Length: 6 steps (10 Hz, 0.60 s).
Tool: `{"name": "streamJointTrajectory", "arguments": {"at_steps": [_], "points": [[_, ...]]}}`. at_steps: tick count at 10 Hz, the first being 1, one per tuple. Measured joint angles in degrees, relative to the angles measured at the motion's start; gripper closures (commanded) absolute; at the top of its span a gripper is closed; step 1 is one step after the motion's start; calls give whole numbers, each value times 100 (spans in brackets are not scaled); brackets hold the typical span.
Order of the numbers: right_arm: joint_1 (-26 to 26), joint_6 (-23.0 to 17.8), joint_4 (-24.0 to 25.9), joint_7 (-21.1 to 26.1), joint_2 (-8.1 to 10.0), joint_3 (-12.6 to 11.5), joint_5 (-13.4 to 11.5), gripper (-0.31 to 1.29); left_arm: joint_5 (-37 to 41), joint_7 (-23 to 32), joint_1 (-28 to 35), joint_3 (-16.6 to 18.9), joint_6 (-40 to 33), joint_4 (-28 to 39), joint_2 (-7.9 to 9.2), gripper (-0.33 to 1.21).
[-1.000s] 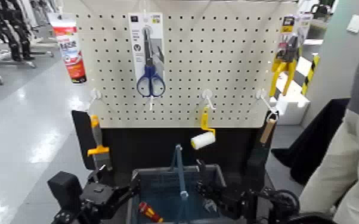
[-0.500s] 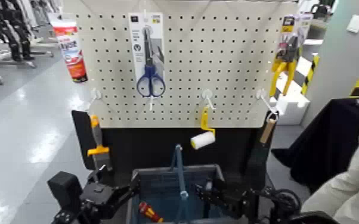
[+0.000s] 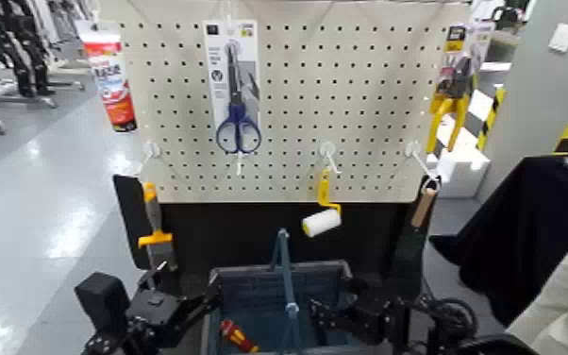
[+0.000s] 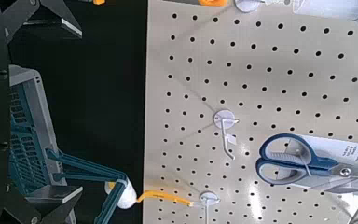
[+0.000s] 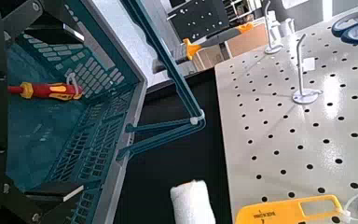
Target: Put the black wrench into the crate.
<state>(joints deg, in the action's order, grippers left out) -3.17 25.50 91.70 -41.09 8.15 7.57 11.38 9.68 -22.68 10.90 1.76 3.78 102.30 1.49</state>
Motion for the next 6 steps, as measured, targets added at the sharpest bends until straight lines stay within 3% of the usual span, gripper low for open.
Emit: {"name": "streamJointTrajectory", "arguments": {"at_steps": [4, 6], "points": [[85, -146, 133, 169, -40, -51, 56, 17, 4, 0, 0, 0, 0, 0, 0, 13], [253, -493, 325, 540, -91, -91, 100, 17, 4, 0, 0, 5, 0, 0, 0, 13]]}}
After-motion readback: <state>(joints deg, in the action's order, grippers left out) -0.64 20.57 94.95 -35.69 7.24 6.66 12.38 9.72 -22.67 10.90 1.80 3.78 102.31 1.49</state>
